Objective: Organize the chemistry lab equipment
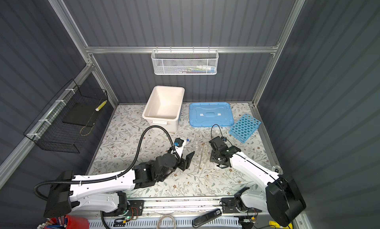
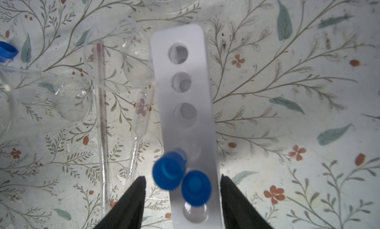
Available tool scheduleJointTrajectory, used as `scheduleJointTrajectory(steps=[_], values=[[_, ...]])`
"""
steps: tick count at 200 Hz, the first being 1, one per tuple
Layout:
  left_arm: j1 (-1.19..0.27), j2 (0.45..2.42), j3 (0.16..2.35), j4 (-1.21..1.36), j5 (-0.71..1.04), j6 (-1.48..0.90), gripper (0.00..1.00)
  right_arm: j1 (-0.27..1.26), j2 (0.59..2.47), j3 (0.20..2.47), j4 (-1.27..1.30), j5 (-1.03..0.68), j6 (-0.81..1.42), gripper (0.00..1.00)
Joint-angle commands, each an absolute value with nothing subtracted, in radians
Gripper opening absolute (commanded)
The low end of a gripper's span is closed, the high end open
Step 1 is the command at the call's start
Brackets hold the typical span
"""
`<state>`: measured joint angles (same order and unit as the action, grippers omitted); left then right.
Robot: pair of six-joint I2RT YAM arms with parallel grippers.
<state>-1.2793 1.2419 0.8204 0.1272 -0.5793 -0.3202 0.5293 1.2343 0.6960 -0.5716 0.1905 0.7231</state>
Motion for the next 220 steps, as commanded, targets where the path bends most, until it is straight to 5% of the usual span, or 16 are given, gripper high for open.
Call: scheduleJointTrajectory(steps=[1, 48, 109, 220], values=[[-1.275, 1.220, 0.823, 0.126, -0.581, -0.306, 0.69, 0.524, 1.279, 0.724, -0.575, 0.207, 0.706, 0.60], [-1.275, 1.205, 0.814, 0.127, -0.587, -0.304, 0.69, 0.506, 1.339, 0.716, -0.549, 0.217, 0.725, 0.57], [-1.274, 1.202, 0.814, 0.127, -0.589, -0.292, 0.69, 0.491, 1.308, 0.707, -0.579, 0.265, 0.761, 0.36], [-1.275, 1.153, 0.795, 0.109, -0.589, -0.290, 0.69, 0.348, 1.199, 0.631, -0.659, 0.315, 0.914, 0.31]])
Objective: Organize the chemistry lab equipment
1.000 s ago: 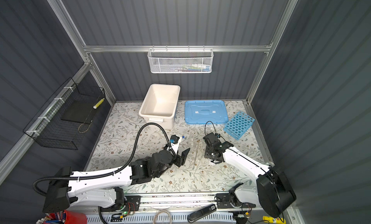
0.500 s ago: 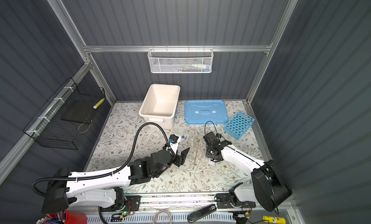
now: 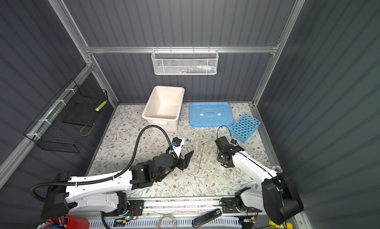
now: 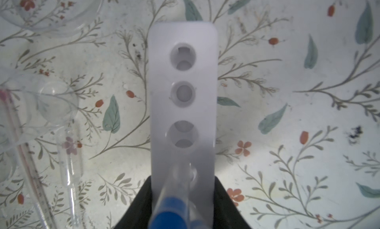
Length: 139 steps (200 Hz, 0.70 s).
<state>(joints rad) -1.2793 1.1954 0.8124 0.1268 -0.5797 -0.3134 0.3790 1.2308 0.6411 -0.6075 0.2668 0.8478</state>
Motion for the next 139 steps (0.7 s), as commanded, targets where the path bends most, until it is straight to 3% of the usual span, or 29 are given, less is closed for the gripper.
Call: scheduleJointTrajectory(steps=[1, 139], values=[[-1.275, 1.151, 0.795, 0.109, -0.589, -0.290, 0.69, 0.347, 1.198, 0.631, -0.660, 0.316, 0.915, 0.31], [-1.274, 1.094, 0.766, 0.100, -0.620, -0.273, 0.70, 0.035, 1.124, 0.523, -0.628, 0.249, 0.917, 0.37]])
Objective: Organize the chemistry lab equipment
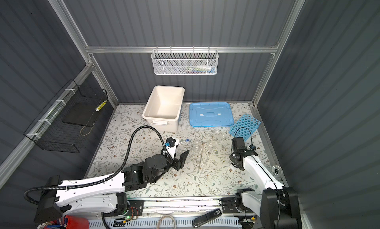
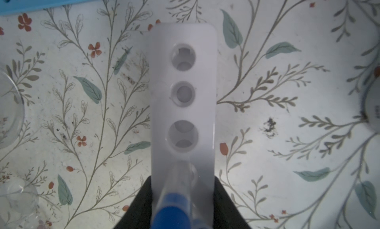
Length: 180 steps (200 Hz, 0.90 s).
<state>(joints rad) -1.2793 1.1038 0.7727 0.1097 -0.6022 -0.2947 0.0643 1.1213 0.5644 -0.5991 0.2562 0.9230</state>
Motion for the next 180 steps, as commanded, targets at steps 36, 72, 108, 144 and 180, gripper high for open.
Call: scheduleJointTrajectory(steps=[36, 72, 108, 144, 180], values=[[-1.274, 1.100, 0.767, 0.088, -0.624, -0.279, 0.70, 0.022, 1.124, 0.526, -0.624, 0.234, 0.906, 0.44], [-1.274, 1.108, 0.772, 0.036, -0.661, -0.314, 0.70, 0.019, 1.142, 0.529, -0.613, 0.207, 0.893, 0.50], [-1.273, 1.110, 0.773, -0.032, -0.697, -0.342, 0.70, 0.012, 1.124, 0.522, -0.612, 0.193, 0.882, 0.57], [-1.256, 1.088, 0.755, -0.083, -0.727, -0.355, 0.72, 0.009, 1.065, 0.528, -0.627, 0.183, 0.877, 0.67], [-1.188, 1.080, 0.752, -0.135, -0.694, -0.376, 0.72, 0.008, 1.031, 0.558, -0.677, 0.175, 0.875, 0.78]])
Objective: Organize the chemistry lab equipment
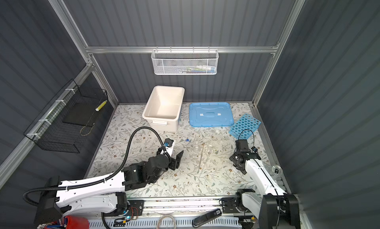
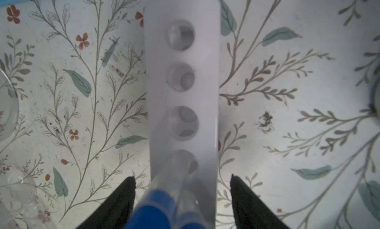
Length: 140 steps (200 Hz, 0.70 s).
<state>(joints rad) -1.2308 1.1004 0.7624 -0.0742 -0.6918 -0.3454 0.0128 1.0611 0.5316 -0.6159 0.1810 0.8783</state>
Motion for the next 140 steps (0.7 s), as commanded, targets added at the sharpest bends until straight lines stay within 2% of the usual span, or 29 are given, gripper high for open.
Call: scheduleJointTrajectory(steps=[1, 45, 74, 140], values=[[-1.185, 1.080, 0.751, -0.136, -0.691, -0.376, 0.72, 0.008, 1.029, 0.559, -0.678, 0.174, 0.875, 0.78], [-1.122, 1.087, 0.744, -0.160, -0.657, -0.377, 0.73, 0.008, 0.928, 0.599, -0.773, 0.167, 0.886, 0.88], [-1.096, 1.129, 0.761, -0.166, -0.645, -0.370, 0.73, 0.008, 0.854, 0.612, -0.829, 0.150, 0.903, 0.99], [-0.997, 1.229, 0.799, -0.156, -0.542, -0.344, 0.73, 0.011, 0.794, 0.673, -0.945, 0.130, 0.901, 0.99]])
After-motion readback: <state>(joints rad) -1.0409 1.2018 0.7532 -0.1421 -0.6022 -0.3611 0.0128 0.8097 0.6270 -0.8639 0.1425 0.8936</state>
